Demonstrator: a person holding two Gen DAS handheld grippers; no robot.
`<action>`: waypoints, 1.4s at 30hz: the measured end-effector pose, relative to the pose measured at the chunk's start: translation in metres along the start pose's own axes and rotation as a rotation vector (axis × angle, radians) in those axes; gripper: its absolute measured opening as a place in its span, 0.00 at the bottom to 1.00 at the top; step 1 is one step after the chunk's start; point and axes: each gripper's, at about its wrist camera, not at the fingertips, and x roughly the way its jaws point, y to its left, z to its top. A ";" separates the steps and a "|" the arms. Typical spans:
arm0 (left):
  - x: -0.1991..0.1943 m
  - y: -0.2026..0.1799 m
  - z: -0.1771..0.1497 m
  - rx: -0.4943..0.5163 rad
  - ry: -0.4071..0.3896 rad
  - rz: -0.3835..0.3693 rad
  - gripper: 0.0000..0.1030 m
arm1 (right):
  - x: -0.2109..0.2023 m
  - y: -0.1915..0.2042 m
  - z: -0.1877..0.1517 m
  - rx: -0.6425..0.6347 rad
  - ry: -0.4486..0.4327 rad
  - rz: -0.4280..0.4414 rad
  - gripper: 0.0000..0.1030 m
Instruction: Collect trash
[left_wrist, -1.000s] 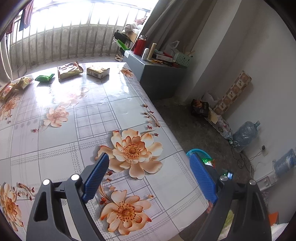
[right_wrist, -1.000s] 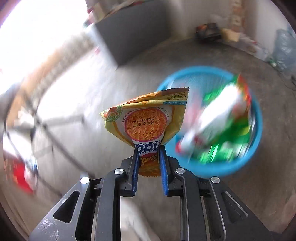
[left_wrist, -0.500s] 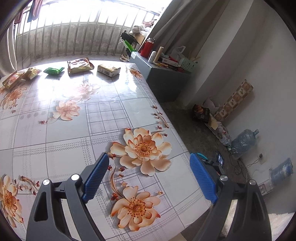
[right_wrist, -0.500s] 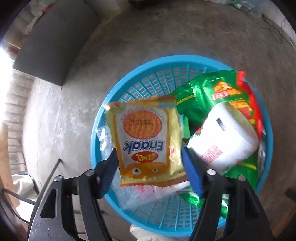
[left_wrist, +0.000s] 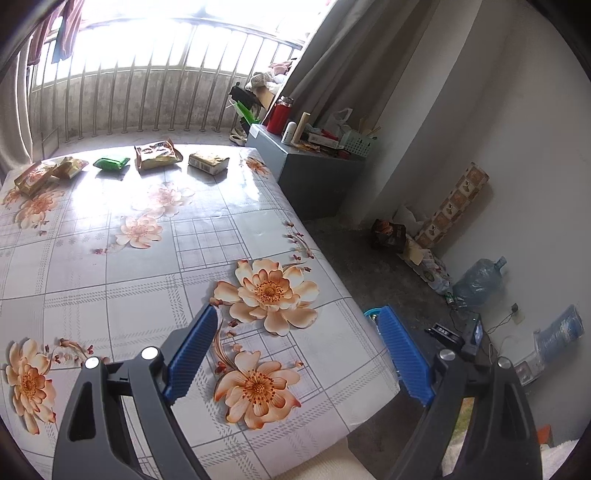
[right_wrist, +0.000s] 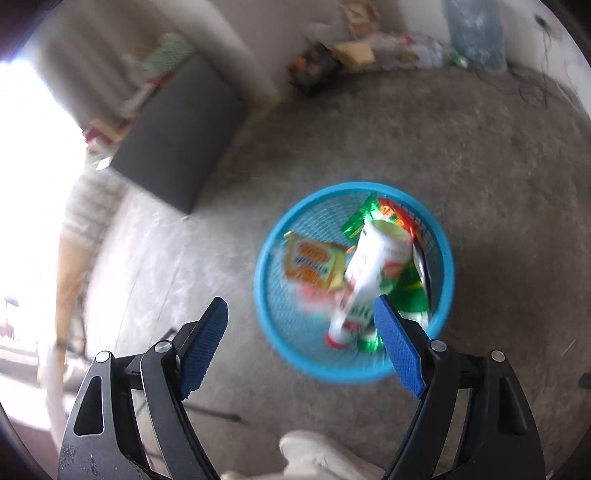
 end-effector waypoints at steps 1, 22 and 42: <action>-0.004 -0.002 -0.002 0.008 -0.008 0.002 0.88 | 0.003 0.000 -0.003 -0.026 -0.009 0.012 0.76; -0.090 -0.026 -0.077 -0.015 -0.138 0.393 0.94 | -0.212 0.140 -0.178 -0.635 -0.418 0.236 0.92; -0.082 -0.004 -0.146 -0.152 0.031 0.648 0.94 | -0.184 0.176 -0.241 -0.877 -0.183 0.051 0.92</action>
